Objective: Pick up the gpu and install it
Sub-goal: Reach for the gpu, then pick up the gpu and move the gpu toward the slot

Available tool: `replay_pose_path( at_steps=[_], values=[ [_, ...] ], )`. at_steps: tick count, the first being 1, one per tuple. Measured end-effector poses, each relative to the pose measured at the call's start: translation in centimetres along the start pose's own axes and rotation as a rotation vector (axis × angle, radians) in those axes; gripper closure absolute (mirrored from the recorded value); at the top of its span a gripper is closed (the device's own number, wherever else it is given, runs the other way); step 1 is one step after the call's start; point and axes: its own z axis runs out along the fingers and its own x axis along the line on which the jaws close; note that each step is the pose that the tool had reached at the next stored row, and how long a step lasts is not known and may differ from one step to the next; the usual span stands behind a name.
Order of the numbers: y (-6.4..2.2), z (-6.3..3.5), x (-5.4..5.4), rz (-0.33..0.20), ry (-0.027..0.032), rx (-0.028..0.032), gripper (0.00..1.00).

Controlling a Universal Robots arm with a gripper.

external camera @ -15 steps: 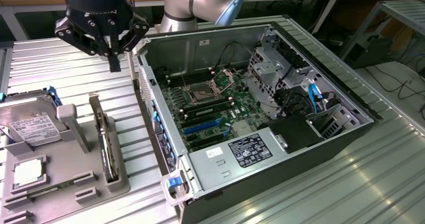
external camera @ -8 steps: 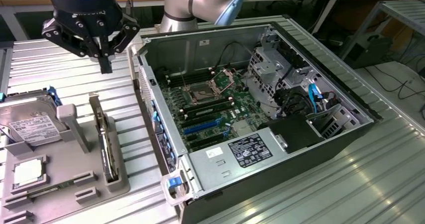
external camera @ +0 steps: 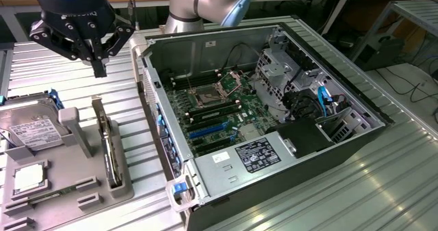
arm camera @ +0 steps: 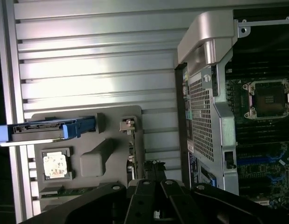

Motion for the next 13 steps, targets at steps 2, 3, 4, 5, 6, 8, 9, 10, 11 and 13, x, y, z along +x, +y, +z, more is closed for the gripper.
replay_pose_path(
  at_steps=[2,3,4,5,6,8,9,10,11,13],
  values=[
    [-0.03,-0.01,0.4,0.0,0.0001,0.0,0.89],
    [-0.04,-0.02,0.6,0.0,0.0,0.0,0.89],
    [-0.06,-0.02,0.7,0.0,0.0001,0.0,0.89],
    [-0.07,-0.03,1.0,0.0,0.0,0.0,0.89],
    [-0.09,-0.03,1.2,0.0,0.0,0.0,0.89],
    [-0.13,-0.05,1.7,0.0,0.0,0.0,0.89],
    [-0.14,-0.05,1.9,0.0,-0.0001,0.0,0.89],
    [-0.15,-0.05,1.9,0.0,0.0,0.0,0.89],
    [-0.15,-0.05,1.9,0.0,0.0,0.0,0.89],
    [-0.15,-0.05,1.9,0.0,0.0,-0.0001,0.89]
  ],
)
